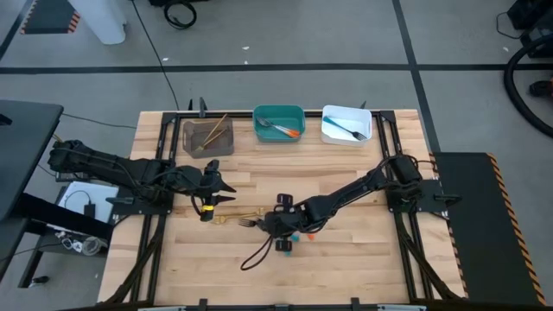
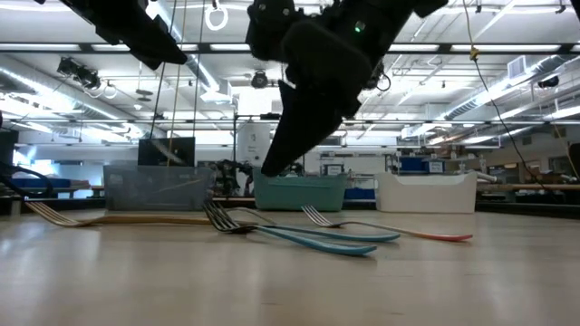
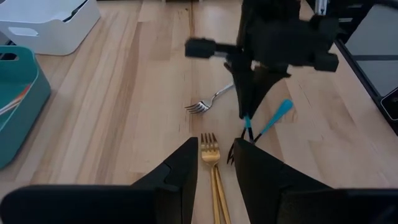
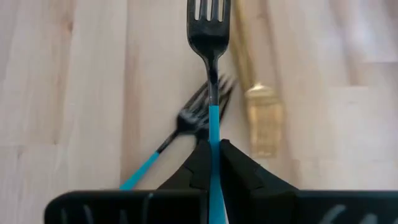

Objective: Sort silverware by color (type)
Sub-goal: Put the blue fork into the white bin

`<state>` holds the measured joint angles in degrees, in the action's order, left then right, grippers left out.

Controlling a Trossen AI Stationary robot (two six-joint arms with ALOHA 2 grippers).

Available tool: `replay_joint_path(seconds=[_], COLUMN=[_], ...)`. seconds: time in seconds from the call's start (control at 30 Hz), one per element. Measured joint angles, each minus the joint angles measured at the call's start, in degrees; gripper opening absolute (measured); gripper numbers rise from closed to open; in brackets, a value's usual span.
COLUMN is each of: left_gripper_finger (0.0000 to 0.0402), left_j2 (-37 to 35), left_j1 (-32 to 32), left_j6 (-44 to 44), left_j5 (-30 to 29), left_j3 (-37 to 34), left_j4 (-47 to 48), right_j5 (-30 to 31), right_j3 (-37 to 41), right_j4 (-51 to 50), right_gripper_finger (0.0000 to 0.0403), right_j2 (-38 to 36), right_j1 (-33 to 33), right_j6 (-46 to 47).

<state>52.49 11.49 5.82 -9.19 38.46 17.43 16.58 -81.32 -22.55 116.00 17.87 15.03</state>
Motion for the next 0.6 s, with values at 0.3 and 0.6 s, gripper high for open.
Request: replay_joint_path(seconds=[0.3, 0.6], left_gripper_finger=[0.0112, 0.0112], left_j2=[0.0, 0.0], left_j1=[0.0, 0.0], left_j6=[0.0, 0.0], left_j5=[0.0, 0.0], left_j3=[0.0, 0.0], left_j4=[0.0, -0.02], right_j5=[5.83, 11.54], right_j3=[0.0, 0.0], right_j4=[-4.91, -10.01], right_gripper_finger=[0.0025, 0.0025], right_j2=[-4.29, -6.72], right_j1=[0.0, -0.04], right_j6=[-0.18, -1.37])
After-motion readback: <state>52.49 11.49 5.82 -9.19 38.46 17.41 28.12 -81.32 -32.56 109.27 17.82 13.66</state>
